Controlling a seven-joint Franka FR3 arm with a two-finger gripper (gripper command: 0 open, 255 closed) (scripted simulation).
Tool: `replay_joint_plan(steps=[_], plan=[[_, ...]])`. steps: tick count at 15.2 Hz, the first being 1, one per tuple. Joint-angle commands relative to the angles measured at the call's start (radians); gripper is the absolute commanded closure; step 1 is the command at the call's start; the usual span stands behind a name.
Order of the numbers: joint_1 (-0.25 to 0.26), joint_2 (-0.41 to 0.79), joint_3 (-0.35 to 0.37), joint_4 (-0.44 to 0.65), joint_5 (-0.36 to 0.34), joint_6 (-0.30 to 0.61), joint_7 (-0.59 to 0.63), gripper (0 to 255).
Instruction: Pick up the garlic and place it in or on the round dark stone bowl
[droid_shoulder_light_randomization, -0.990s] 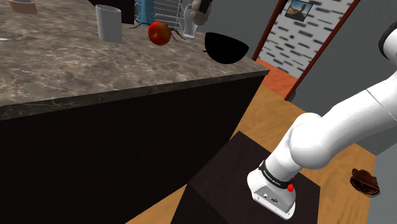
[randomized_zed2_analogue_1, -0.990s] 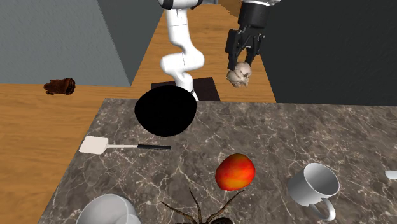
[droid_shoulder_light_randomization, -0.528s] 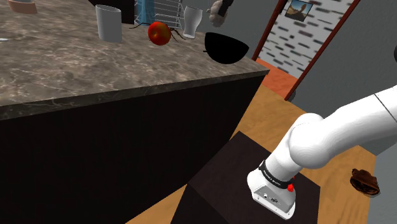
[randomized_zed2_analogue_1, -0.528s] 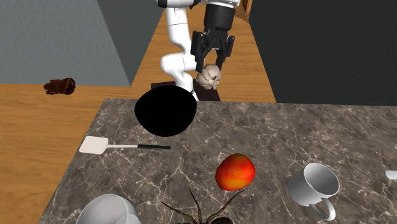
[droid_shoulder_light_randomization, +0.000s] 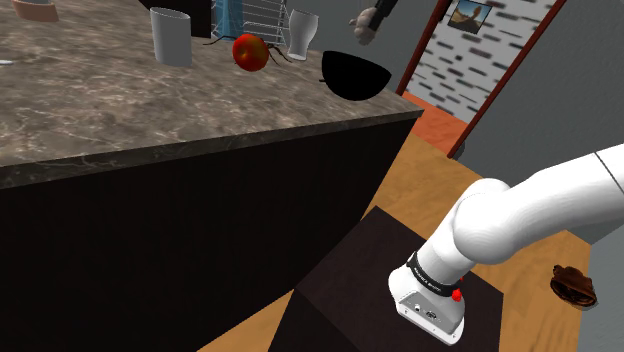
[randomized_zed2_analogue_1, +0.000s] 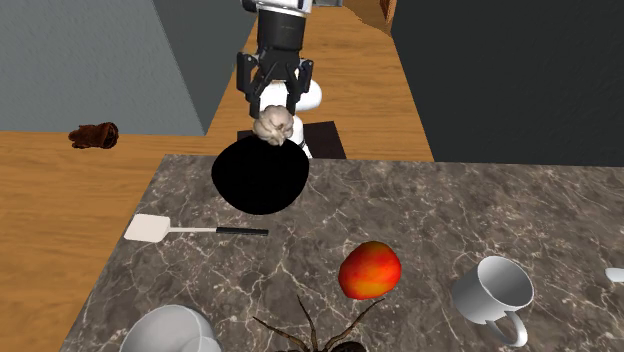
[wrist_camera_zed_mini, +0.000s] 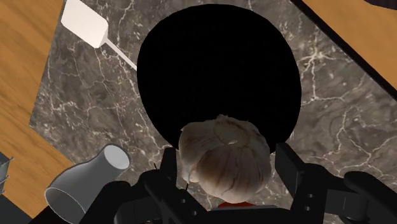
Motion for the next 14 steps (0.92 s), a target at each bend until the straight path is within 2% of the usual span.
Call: replay_joint_plan(steps=[1, 3, 14], plan=[[-0.010, -0.004, -0.043, 0.002, -0.004, 0.006, -0.053, 255], [-0.018, -0.003, -0.082, 0.004, -0.008, 0.016, -0.097, 255], [-0.021, -0.068, -0.088, -0.200, -0.022, 0.153, -0.068, 255]])
